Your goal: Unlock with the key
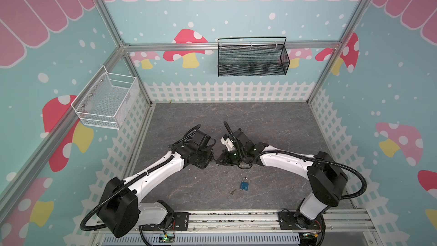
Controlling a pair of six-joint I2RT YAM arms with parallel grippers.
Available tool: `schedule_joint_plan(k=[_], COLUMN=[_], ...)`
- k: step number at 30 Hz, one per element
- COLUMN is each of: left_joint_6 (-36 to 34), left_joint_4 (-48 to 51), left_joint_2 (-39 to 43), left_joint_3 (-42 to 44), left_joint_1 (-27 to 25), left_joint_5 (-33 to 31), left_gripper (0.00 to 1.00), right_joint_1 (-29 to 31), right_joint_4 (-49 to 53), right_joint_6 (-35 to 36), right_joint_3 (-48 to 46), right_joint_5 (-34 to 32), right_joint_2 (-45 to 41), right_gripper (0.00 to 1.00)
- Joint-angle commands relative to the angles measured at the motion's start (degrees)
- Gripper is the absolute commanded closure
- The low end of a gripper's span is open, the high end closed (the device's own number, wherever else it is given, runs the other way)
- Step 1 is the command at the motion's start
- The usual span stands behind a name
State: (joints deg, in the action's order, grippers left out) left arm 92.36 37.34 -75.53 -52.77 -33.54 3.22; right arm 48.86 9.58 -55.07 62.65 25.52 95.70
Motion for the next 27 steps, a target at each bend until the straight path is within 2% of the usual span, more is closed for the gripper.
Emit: schedule_joint_plan(k=[1,7,15,21,27], left_joint_6=[0.34,0.28,0.87,3.95,7.18], left_joint_4=[-0.45,-0.53,1.95,2.16,1.75], left_joint_2=[0.3,0.36,-1.3,-2.18,-2.0], left_joint_3=[-2.09,-2.77,-4.3,-4.66,-5.21], left_joint_1=[-0.47,-0.91,-4.16,-6.04,-7.89], left_joint_5=[0.02,-0.21,-4.29,-5.15,-5.13], left_gripper=[1.0,1.0,1.0,1.0,1.0], right_joint_1=[0.43,0.45,0.86,1.22,1.57], right_joint_4=[1.14,3.3,4.65,3.35,0.87], right_joint_6=[0.35,0.15,-1.58,-4.3,-6.94], right_joint_3=[2.14,2.73,5.92,6.38,4.47], right_joint_5=[-0.86,-2.96,-6.52,-7.83,-13.02], right_joint_2=[1.33,2.32,2.0,0.71,-1.92], right_gripper=[1.0,1.0,1.0,1.0,1.0])
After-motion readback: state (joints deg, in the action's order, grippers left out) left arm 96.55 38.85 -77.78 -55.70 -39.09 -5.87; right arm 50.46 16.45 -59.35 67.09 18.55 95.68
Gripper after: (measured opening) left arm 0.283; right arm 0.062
